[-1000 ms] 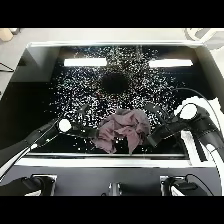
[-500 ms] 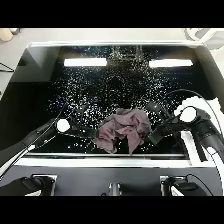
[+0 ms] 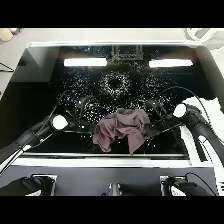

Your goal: Fold the shirts.

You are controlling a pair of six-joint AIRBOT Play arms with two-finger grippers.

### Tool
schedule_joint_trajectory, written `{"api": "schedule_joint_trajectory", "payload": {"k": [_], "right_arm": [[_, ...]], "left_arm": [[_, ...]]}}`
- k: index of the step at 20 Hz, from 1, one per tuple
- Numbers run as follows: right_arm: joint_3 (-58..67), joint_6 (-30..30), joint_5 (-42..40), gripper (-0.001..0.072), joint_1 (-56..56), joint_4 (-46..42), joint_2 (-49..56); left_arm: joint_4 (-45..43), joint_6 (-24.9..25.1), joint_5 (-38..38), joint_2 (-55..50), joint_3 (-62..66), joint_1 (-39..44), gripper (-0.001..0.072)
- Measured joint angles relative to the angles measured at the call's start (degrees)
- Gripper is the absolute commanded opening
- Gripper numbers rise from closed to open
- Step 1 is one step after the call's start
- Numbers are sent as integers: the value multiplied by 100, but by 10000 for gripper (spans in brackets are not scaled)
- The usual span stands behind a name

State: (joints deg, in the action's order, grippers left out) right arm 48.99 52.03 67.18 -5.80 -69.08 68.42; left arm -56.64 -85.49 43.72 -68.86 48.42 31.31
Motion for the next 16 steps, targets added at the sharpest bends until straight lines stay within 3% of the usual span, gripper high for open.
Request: {"api": "schedule_joint_trajectory", "payload": {"k": [5, 10, 16], "right_arm": [[2015, -160, 275, 26, 0, -815, -841], [4577, -184, -516, 26, 0, -1388, -2232], [5427, 463, -52, 26, -2, -1462, -3073]], "left_arm": [[-999, 87, 92, 715, 1561, -297, 25], [-1832, 109, -59, 1919, 3930, -654, 25], [-2155, 105, -299, 2970, 5042, -758, 25]]}}
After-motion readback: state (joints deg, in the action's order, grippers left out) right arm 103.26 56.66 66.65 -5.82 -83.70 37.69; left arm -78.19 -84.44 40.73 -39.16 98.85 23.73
